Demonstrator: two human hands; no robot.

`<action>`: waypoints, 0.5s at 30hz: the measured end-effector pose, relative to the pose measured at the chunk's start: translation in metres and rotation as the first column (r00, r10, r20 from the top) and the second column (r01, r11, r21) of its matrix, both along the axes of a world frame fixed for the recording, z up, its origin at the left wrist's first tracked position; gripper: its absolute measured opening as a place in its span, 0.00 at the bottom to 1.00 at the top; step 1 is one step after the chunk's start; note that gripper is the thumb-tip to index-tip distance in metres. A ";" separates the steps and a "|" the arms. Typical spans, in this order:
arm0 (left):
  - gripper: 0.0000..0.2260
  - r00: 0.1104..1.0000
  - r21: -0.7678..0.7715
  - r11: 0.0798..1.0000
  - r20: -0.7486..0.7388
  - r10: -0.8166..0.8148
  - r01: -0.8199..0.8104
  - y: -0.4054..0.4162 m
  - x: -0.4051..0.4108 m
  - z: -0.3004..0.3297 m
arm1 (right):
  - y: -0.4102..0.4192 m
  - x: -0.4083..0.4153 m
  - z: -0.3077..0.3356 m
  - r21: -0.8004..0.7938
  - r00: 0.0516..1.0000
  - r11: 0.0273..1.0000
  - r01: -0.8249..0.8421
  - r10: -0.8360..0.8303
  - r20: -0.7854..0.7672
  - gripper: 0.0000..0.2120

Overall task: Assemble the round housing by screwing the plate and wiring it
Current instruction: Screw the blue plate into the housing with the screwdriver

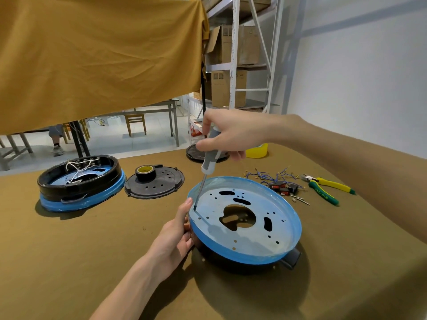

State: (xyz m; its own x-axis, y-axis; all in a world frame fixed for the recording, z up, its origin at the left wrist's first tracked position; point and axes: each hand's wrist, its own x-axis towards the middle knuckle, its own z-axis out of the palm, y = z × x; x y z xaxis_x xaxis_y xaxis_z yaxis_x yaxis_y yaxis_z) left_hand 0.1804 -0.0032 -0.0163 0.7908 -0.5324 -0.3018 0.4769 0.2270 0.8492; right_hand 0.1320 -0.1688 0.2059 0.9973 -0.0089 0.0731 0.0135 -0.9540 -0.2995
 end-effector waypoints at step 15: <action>0.27 0.999 -0.016 1.000 0.042 -0.007 0.007 -0.002 0.003 -0.004 | -0.002 0.006 -0.006 0.061 0.999 0.997 -0.041 0.039 0.035 0.14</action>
